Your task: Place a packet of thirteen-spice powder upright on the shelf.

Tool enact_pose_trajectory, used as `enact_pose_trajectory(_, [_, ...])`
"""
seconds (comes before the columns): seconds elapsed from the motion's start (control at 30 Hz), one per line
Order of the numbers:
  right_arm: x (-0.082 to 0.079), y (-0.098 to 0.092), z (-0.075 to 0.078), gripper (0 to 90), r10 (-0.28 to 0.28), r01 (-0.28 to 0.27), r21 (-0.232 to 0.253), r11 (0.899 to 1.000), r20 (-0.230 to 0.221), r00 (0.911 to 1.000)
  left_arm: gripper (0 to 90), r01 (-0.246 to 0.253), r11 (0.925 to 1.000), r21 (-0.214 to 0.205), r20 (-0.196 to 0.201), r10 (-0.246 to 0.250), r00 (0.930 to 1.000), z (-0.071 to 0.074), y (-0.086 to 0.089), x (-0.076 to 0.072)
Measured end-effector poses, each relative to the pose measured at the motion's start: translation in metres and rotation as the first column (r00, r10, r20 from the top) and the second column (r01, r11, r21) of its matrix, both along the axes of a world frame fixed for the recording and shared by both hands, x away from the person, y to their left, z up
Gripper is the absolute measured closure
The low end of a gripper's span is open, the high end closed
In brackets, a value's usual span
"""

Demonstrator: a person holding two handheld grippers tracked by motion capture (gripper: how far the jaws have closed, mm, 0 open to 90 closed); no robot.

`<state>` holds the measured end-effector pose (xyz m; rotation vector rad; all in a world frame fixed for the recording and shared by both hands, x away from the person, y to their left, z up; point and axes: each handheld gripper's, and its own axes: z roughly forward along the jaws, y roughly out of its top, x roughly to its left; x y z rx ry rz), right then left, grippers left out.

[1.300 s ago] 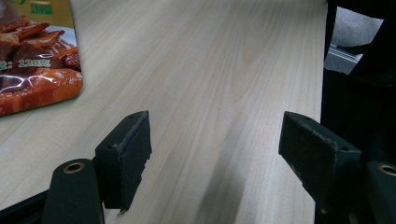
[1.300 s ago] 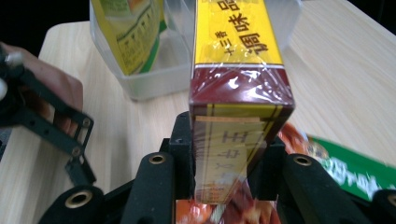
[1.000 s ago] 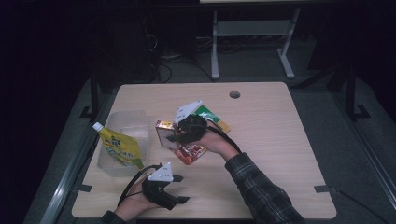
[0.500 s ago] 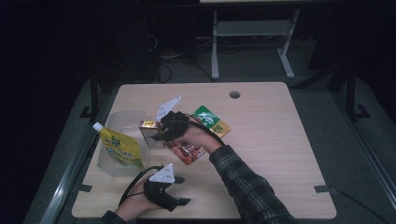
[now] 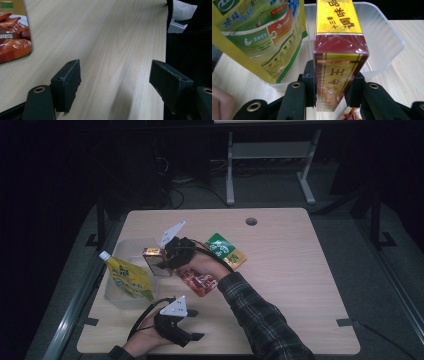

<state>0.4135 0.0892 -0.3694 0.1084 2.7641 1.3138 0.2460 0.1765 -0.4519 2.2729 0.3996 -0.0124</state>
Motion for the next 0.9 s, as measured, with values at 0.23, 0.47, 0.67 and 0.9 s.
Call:
enact_pose_trajectory(0.23, [0.001,0.006,0.001,67.1,0.006,-0.005,0.018,1.0,-0.012,0.9999,24.6,0.008,1.0,0.001,-0.002,-0.008,1.0,0.0,-0.002,-0.001])
enact_pose_trajectory(0.47, [-0.002,0.008,0.002,67.1,0.018,-0.018,0.018,1.0,-0.002,0.9998,24.7,0.009,1.0,0.0,-0.002,-0.009,1.0,-0.001,-0.003,-0.001])
enact_pose_trajectory(0.67, [0.002,0.021,0.001,67.1,0.028,-0.028,0.023,0.999,-0.004,0.9996,24.7,0.013,0.9999,0.002,-0.008,-0.013,0.9999,-0.001,-0.004,-0.001])
enact_pose_trajectory(0.9, [0.003,0.039,0.001,67.2,0.044,-0.044,0.032,0.999,-0.001,0.999,24.7,0.034,0.9994,0.011,0.001,-0.034,0.9994,-0.002,-0.005,-0.001])
